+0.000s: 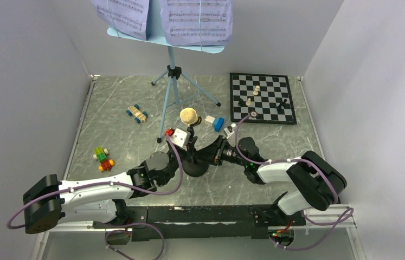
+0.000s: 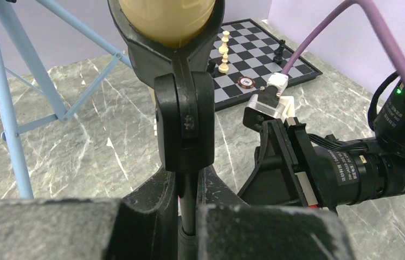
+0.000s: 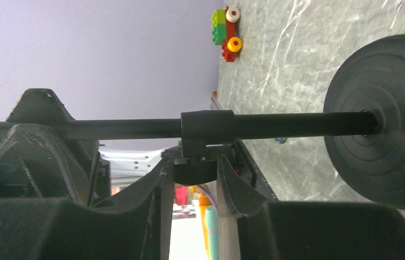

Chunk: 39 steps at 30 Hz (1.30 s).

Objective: Pack up the instrument practice props

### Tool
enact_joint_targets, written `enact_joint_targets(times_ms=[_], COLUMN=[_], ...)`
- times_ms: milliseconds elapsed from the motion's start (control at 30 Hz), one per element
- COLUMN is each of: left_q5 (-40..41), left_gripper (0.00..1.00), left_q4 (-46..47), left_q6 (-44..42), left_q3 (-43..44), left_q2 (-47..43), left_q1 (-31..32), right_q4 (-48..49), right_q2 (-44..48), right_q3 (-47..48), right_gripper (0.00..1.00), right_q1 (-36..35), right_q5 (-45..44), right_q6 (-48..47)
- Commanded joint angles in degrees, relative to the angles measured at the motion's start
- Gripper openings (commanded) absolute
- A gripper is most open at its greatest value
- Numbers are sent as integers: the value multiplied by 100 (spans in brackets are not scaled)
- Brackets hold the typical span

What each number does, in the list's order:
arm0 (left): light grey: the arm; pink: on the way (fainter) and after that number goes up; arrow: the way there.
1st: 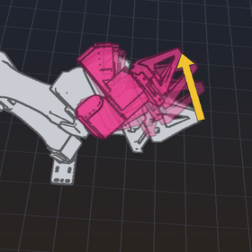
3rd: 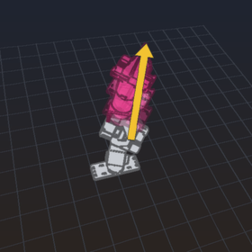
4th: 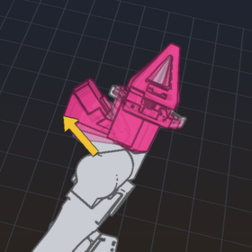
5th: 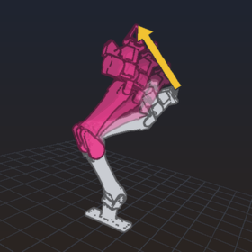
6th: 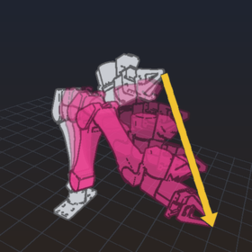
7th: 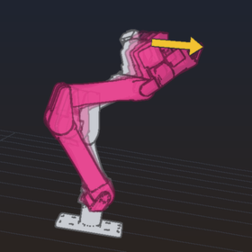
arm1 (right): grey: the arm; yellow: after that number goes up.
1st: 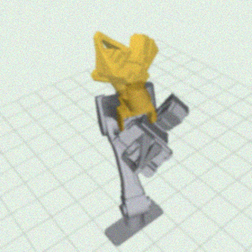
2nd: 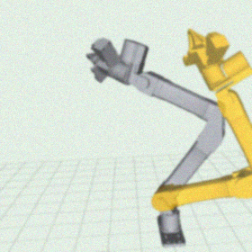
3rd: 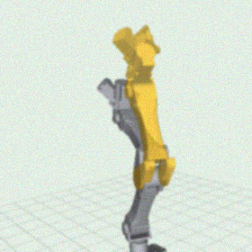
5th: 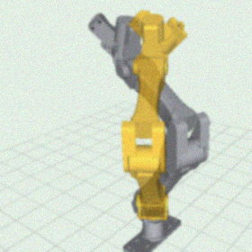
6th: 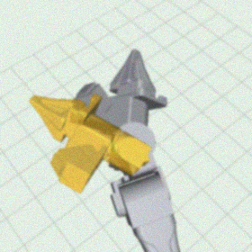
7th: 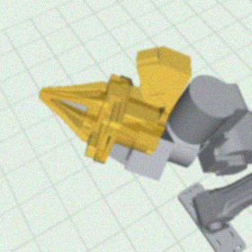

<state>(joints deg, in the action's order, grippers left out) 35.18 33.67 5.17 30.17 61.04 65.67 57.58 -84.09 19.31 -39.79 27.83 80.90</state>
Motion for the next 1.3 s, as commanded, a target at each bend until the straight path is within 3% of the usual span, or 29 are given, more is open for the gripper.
enact_joint_targets(times_ms=[0, 367, 533, 667, 733, 767, 867, 1067, 1267], left_q5=[152, 13, 14, 73, 101, 107, 107, 112, 121], left_gripper=[0, 0, 0, 0, 0, 0, 0, 0, 0], left_q4=[-246, -445, -512, -494, -474, -460, -463, -382, -279], left_q6=[-220, -107, -60, -89, -108, -119, -137, -160, -159], left_q3=[-91, 0, 24, 24, 19, 9, 23, -9, -12], left_q2=[11, 235, 344, 372, 352, 343, 308, 219, 217], left_q1=[7, 25, 40, 42, 42, 42, 42, 47, 59], right_q4=[-957, -3218, -4540, -4617, -4447, -4325, -3937, -2897, -1164], right_q2=[570, 1409, 1592, 1632, 1626, 1633, 1636, 1339, 658], right_q3=[407, 933, 1393, 1426, 1378, 1341, 1205, 852, 560], right_gripper=[0, 0, 0, 2, 39, 50, 68, 74, 63], right_q1=[24, -1, -374, -329, -282, -265, -173, 91, 199], right_q5=[64, -714, -1973, -1738, -1389, -1269, -922, -19, 722], right_q6=[-1017, -3506, -4941, -4553, -4214, -4044, -3527, -2352, -1123])
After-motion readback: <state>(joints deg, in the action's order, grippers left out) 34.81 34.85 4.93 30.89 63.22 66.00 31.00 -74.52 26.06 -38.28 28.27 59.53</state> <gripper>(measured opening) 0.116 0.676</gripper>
